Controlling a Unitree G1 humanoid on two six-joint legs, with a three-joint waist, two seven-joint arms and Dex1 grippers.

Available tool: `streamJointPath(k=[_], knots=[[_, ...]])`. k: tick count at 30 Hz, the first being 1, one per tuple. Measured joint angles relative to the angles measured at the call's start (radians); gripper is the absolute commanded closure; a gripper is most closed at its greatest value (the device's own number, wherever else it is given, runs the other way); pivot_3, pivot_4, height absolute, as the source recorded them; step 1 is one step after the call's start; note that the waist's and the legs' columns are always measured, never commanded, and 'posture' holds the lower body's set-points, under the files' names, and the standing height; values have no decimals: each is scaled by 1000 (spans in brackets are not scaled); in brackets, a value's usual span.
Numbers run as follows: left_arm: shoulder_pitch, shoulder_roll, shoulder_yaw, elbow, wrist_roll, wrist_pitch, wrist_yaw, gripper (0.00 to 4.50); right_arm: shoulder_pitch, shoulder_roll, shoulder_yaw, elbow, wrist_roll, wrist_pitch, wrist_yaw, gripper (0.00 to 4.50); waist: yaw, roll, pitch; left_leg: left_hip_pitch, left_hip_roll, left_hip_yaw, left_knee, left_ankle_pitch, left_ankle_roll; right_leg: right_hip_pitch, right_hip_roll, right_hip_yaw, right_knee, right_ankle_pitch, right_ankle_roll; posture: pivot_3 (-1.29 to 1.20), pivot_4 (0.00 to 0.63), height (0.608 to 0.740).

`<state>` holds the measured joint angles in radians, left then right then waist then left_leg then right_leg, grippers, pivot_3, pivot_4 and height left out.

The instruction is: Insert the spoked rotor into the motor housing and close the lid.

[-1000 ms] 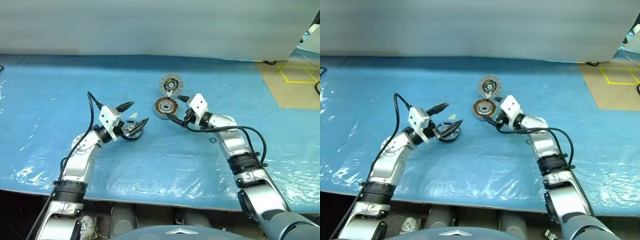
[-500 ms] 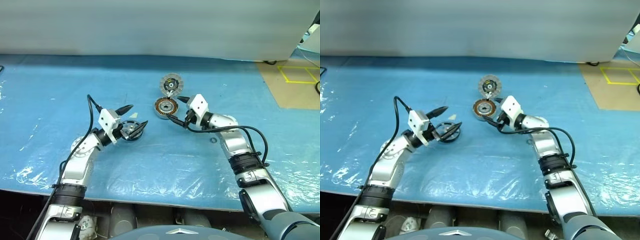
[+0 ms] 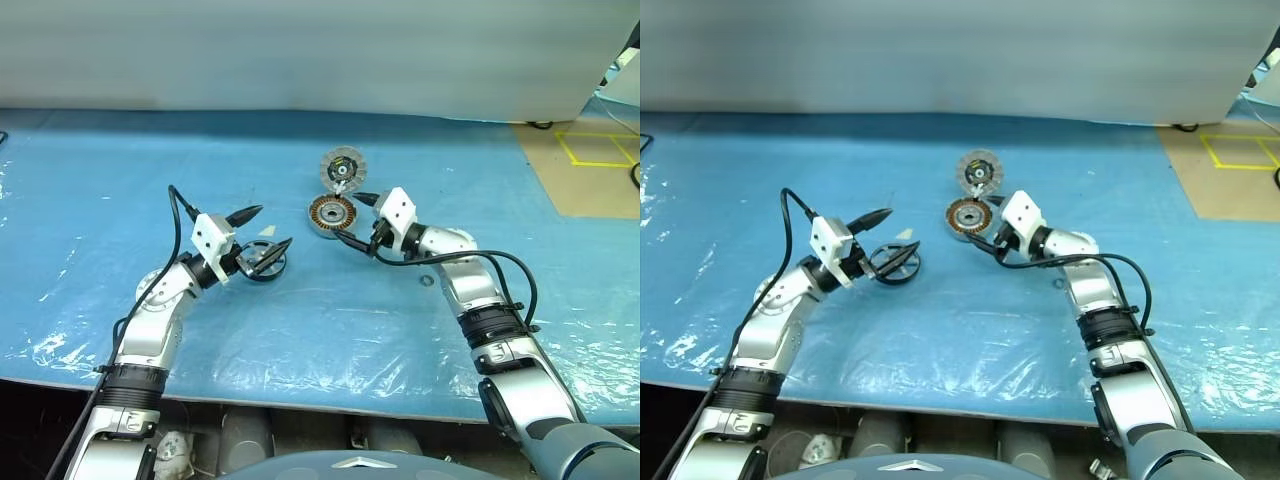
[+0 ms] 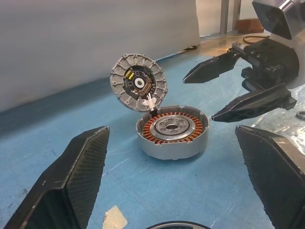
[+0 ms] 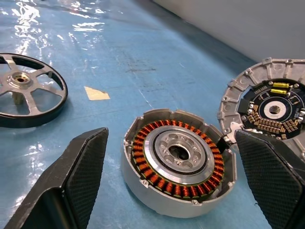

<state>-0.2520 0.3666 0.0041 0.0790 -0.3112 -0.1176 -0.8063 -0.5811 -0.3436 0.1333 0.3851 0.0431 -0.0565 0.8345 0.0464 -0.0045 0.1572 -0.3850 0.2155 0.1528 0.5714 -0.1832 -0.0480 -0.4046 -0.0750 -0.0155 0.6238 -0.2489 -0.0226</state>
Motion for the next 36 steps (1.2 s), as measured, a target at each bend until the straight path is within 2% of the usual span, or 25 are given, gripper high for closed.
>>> streamJointPath(k=[8, 13, 16, 27, 36], knots=[[0, -1, -4, 11, 1, 0, -8, 41, -13, -36, 94, -54, -64, 85, 46, 0, 0, 0, 0, 0, 0, 0, 0, 0, -1, 0, 0, 0, 0, 0, 0, 0, 150, 740], [-12, -5, -6, 22, 1, 0, -9, 41, -91, -59, 162, -31, -149, 75, 56, 0, -1, 0, 0, 0, 0, 0, 0, -1, -1, 0, 0, 0, 0, 0, 0, 0, 150, 740], [-12, -9, -8, 23, 3, 0, -8, 0, -120, -59, 176, 12, -180, 52, 54, 575, -1, 0, 0, 0, 0, 0, 0, 0, -1, 0, 0, 0, 0, 0, 0, 0, 150, 740], [-12, -10, -9, 25, 4, 0, -6, 0, -163, -63, 216, 146, -263, -86, 44, 4452, 0, 0, 0, 0, 0, 0, 0, 1, 2, 0, 0, 0, 0, 0, 0, 0, 150, 740], [-11, -9, -8, 24, 4, 0, -4, 0, -164, -62, 214, 150, -277, -104, 22, 4452, 1, 0, 0, 0, 0, 0, 0, 1, 2, 0, 0, 0, 0, 0, 0, 0, 150, 740]])
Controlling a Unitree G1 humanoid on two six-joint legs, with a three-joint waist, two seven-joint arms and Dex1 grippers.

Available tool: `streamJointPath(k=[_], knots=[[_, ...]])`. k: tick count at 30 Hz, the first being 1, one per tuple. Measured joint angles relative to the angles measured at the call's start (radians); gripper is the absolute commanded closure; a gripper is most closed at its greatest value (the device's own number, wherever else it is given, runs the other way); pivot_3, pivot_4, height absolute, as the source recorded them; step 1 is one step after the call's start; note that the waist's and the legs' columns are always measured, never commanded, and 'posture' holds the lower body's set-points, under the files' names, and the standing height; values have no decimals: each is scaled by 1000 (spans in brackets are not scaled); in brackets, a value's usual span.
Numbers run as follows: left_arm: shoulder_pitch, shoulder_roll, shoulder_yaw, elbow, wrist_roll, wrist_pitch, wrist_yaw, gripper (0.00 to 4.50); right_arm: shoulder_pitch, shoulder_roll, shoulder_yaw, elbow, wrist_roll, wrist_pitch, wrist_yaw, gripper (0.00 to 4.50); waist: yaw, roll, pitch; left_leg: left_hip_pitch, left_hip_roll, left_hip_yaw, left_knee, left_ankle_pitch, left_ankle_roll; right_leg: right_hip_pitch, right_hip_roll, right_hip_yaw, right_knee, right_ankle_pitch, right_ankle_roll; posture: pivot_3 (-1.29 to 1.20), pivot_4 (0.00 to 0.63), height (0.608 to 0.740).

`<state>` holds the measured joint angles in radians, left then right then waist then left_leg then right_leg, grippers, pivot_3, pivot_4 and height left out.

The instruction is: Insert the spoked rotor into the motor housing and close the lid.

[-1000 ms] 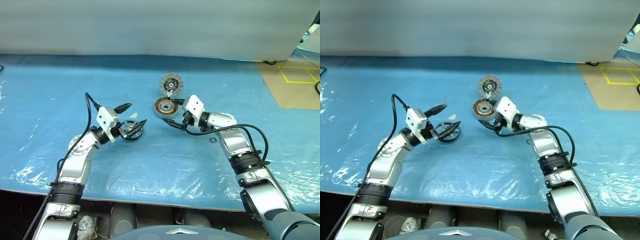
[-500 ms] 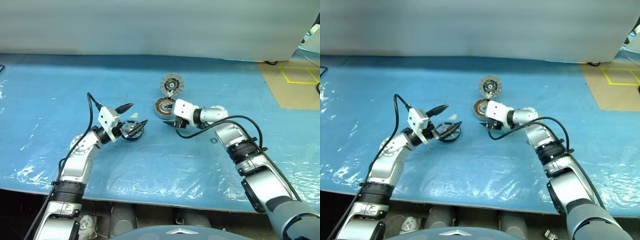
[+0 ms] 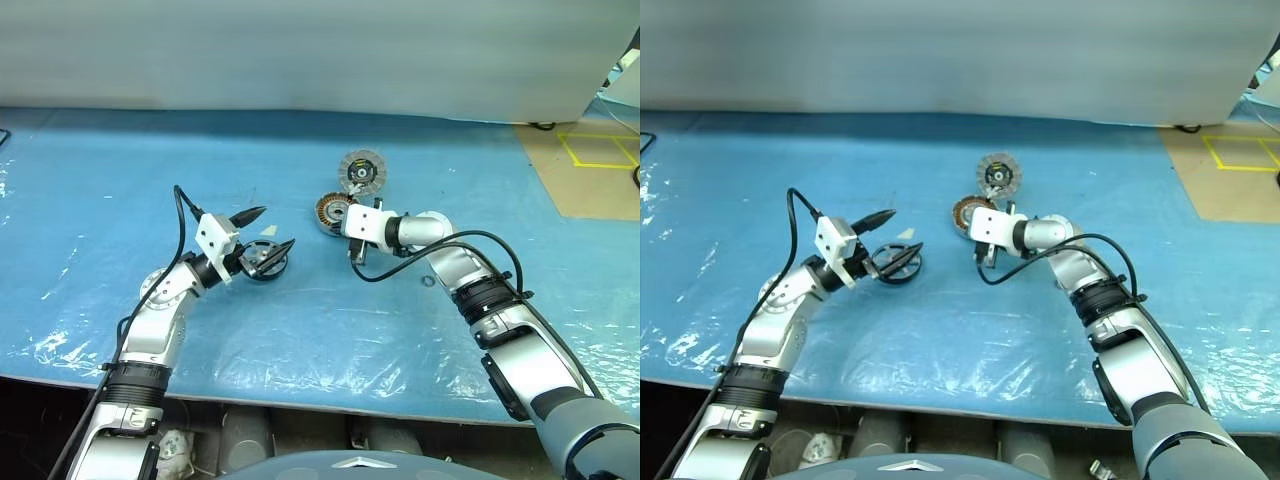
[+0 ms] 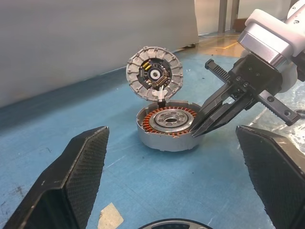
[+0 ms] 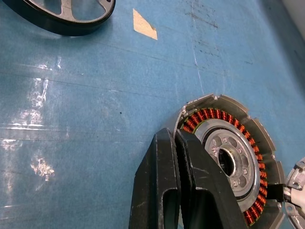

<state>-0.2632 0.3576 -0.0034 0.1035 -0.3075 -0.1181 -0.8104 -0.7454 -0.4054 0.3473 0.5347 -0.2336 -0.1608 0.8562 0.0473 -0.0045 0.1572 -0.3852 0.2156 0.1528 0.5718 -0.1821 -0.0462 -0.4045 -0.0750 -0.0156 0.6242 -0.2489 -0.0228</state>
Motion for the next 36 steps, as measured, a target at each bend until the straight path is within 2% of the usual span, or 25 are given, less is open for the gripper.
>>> streamJointPath(k=[5, 12, 17, 20, 26, 36], knots=[[1, 0, 0, -1, 0, 0, 5, 0, 68, -24, -18, -145, 103, 58, 139, 4452, 0, 0, 0, -1, 1, 0, 0, 0, 0, 0, 1, -1, 0, 2, 3, 0, 150, 740], [7, 6, -1, -1, 0, 1, 4, 0, 227, -202, 7, -430, 221, 180, 411, 4452, 8, 0, 0, 1, 2, 0, 0, -2, 3, 1, 1, -1, 0, 0, -1, 0, 150, 740], [10, 6, -4, -1, 1, 1, 3, 0, 271, -217, 19, -455, 221, 204, 413, 4452, -4, 0, 0, 3, 2, 1, 1, -4, 2, 2, 1, 1, 0, 0, -1, 0, 150, 740], [10, 6, -5, -1, 1, 1, 3, 0, 253, -176, 8, -448, 229, 222, 366, 3874, -6, 0, 0, 4, 2, 1, 1, -4, 2, 1, 1, 2, 0, 0, -1, 0, 150, 740], [10, 7, -6, -1, 2, 1, 2, 0, 210, -135, -93, -460, 314, 297, 293, 1914, 9, 0, 0, 2, 1, 1, 1, -2, 3, 1, 1, 2, 0, 0, -1, 0, 150, 740], [5, -5, -32, 9, 3, 8, -21, 0, 270, -208, -214, -462, 362, 367, 229, 1914, 22, 0, 0, 3, 1, 1, 1, -1, -1, 1, 1, 2, 0, 0, -1, 0, 150, 740]])
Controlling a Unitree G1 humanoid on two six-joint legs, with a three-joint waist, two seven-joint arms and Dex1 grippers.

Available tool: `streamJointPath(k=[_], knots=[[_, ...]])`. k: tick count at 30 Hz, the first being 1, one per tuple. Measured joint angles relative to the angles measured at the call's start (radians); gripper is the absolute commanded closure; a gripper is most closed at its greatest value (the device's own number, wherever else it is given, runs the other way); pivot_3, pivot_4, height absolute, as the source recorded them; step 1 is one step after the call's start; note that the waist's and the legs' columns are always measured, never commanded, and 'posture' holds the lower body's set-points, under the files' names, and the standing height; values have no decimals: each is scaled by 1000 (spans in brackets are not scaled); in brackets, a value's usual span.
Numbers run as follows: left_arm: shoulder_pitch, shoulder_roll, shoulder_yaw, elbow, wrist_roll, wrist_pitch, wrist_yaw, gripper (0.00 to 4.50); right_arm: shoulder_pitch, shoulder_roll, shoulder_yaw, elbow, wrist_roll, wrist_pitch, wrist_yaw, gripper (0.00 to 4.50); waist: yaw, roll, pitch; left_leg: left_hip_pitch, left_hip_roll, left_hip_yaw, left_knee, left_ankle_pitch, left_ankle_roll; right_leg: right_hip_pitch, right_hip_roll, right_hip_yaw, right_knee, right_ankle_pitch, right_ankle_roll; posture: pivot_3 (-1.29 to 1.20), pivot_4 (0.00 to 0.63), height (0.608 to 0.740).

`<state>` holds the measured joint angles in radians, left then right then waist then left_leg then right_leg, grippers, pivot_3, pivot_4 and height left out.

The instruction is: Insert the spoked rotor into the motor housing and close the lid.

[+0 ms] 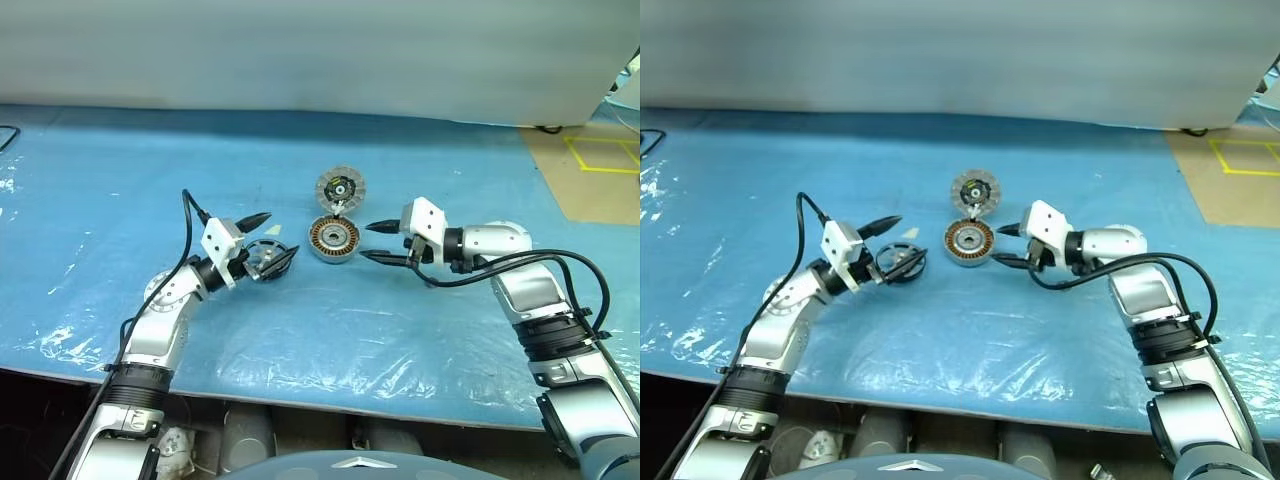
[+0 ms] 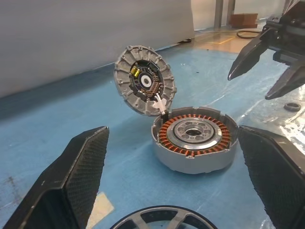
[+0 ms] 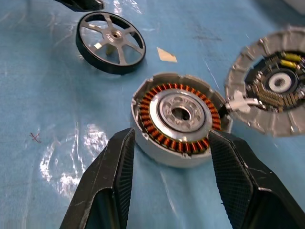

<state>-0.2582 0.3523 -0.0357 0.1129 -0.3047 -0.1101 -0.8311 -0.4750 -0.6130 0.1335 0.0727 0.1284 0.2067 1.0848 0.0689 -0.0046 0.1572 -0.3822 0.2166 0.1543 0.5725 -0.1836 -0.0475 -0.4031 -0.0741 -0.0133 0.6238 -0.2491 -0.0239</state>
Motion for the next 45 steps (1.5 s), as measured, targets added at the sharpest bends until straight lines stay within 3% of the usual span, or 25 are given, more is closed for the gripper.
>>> streamJointPath(k=[9, 17, 39, 42, 45], knots=[[-41, -14, -16, 40, -1, 0, -37, 0, 186, -57, -166, 5, 18, -6, -128, 1914, 3, 0, 0, 0, 0, 0, 0, 0, -1, 0, 0, 0, -1, 0, 0, 0, 150, 740], [-82, -41, -40, 93, 0, -2, -77, 0, 351, -80, -199, 3, 19, -37, -154, 1914, -1, 0, 0, 1, -1, 0, 0, -1, 0, 0, 0, 1, -1, 0, 0, 0, 150, 740], [-97, -42, -40, 121, 1, -4, -91, 0, 389, -135, -196, -13, 33, 56, -128, 1914, 2, 0, 0, 2, -1, 0, 0, -3, 3, 2, 0, 2, -1, 0, 0, 0, 150, 740], [-97, -39, -40, 121, 2, -4, -91, 0, 384, -134, -188, -14, 31, 61, -131, 2541, 1, 0, 0, 3, -1, 0, 0, -3, 3, 2, 0, 2, -2, 0, 0, 0, 150, 740], [-97, -39, -40, 121, 3, -4, -91, 0, 372, -124, -171, -15, 27, 62, -149, 3514, 0, 0, 0, 3, -1, 0, 0, -3, 3, 3, 0, 2, -1, 0, 0, 0, 150, 740]])
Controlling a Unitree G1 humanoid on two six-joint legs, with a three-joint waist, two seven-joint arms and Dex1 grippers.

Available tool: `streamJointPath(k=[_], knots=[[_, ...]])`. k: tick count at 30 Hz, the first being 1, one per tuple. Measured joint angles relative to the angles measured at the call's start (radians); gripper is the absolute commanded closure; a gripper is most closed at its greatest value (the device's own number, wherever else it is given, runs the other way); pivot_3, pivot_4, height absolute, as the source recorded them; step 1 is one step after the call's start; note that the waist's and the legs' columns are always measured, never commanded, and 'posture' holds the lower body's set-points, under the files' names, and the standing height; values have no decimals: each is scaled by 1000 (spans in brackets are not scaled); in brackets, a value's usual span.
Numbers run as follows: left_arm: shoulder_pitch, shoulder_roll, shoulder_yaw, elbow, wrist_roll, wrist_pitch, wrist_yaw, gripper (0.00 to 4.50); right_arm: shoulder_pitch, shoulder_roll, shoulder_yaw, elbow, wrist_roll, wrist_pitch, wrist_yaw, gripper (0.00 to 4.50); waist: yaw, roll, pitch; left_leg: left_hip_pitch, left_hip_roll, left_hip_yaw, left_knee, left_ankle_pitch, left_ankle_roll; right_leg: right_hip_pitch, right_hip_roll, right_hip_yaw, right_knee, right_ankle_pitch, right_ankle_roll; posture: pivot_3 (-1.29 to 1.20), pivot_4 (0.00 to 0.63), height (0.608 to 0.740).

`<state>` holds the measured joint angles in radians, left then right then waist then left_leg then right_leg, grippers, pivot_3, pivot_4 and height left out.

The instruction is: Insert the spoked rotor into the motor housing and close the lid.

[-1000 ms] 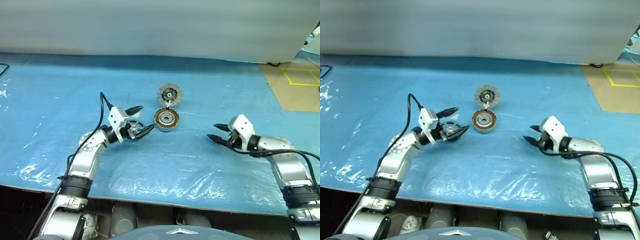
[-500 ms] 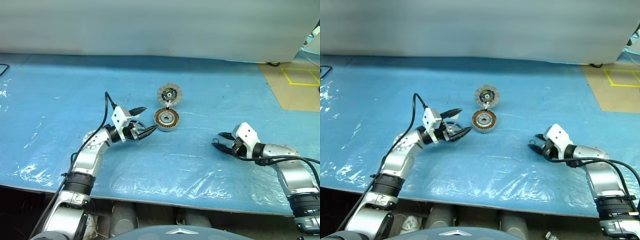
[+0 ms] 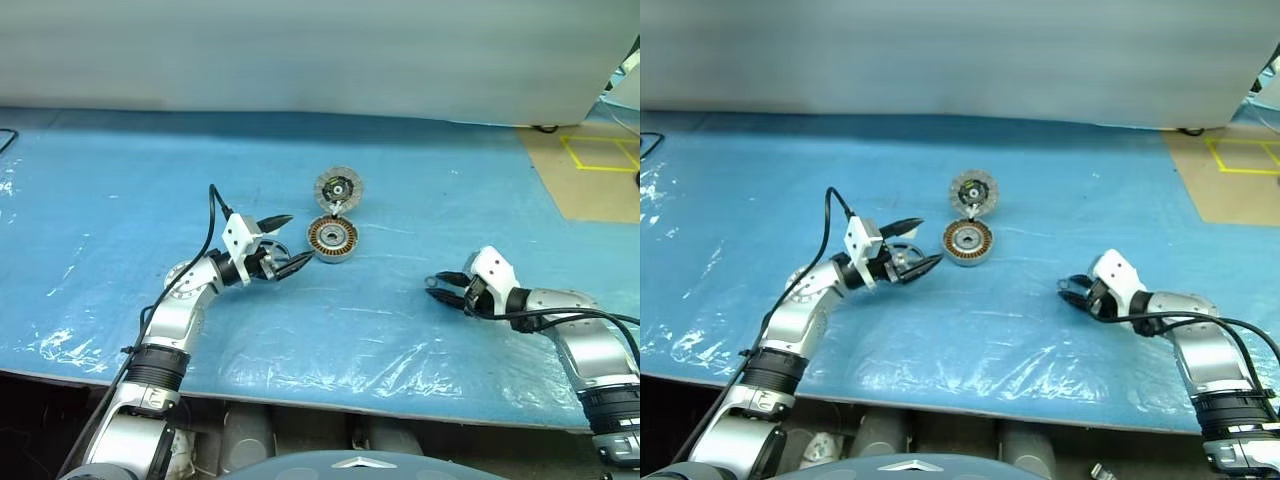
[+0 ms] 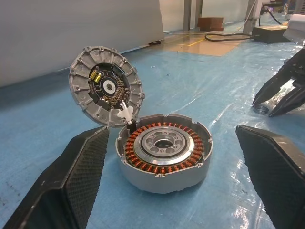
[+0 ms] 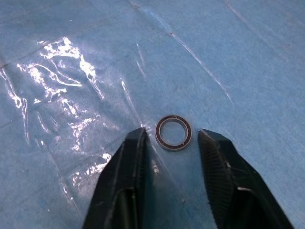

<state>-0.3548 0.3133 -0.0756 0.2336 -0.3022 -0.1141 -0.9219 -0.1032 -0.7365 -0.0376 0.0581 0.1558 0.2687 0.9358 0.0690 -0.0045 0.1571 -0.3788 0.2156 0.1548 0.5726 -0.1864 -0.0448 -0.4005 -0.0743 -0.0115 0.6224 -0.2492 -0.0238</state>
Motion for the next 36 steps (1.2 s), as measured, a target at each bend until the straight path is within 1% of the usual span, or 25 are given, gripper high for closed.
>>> streamJointPath(k=[1, 2, 8, 11, 14, 17, 19, 22, 27, 31, 36], knots=[[0, 0, 0, 0, 0, 0, 1, 0, -3, 0, 7, 0, -3, -3, -5, 3835, 0, 0, 0, 0, 0, 0, 0, 0, 0, 0, 0, 0, 0, 0, 0, 0, 150, 740], [0, 0, 0, 0, 1, 0, 1, 0, -5, 0, 11, -1, -6, -7, -8, 3870, 0, 0, 0, 1, 0, 0, 0, 0, 0, 1, 0, 0, 0, 0, 0, 0, 150, 740], [6, 6, 4, -3, 7, 0, 10, 0, -51, 8, 31, 15, -21, -23, -20, 3870, -1, 0, 0, 1, 0, 0, 0, 0, 0, 1, 0, 0, 0, 0, 0, 0, 150, 740], [7, 11, 8, -4, 8, 0, 11, 0, -131, 61, 31, -6, 22, 28, -25, 3870, -6, 1, 0, 1, 0, 1, 0, 0, 0, -1, 0, 2, 1, 0, 0, 0, 150, 740], [9, 18, 12, -6, 8, 0, 12, 0, -208, 100, 32, -75, 69, 82, -24, 3870, -1, 2, 1, 0, 0, 1, 0, 0, 0, -1, 0, 1, 1, 0, 0, 0, 150, 740], [16, 29, 24, -10, 8, 0, 12, 0, -273, 142, 73, -135, 101, 127, -14, 3870, 0, 2, 1, -1, 0, 1, -1, 3, -1, -2, 0, 0, 0, 0, 0, 0, 150, 740], [24, 34, 30, -14, 8, 0, 14, 0, -294, 160, 107, -140, 100, 136, -8, 3870, 2, 2, 1, -1, 0, 1, -2, 3, -2, -2, 0, 0, 0, 0, 0, 0, 150, 740], [35, 39, 37, -16, 9, 0, 19, 0, -328, 198, 164, -110, 82, 136, -14, 3870, 2, 2, 1, -2, 0, 1, -2, 2, -4, -2, 0, 0, 0, 0, 0, 0, 150, 740], [46, 40, 42, -37, 10, 1, 33, 0, -419, 261, 237, 5, 17, 149, -59, 3870, -1, 2, 1, -2, 0, 1, -2, 2, -5, -3, 0, 0, 1, 0, 0, 0, 150, 740], [61, 43, 46, -55, 10, 2, 45, 0, -477, 293, 262, 92, -24, 157, -81, 3870, -1, 2, 1, -2, 0, 1, -2, 2, -5, -3, 0, 0, 1, 0, 0, 0, 150, 740], [82, 43, 47, -72, 10, 3, 60, 0, -512, 321, 289, 158, -64, 152, -97, 3870, -1, 2, 1, -2, 0, 1, -2, 2, -5, -3, 0, 0, 1, 2, 3, 0, 150, 740]])
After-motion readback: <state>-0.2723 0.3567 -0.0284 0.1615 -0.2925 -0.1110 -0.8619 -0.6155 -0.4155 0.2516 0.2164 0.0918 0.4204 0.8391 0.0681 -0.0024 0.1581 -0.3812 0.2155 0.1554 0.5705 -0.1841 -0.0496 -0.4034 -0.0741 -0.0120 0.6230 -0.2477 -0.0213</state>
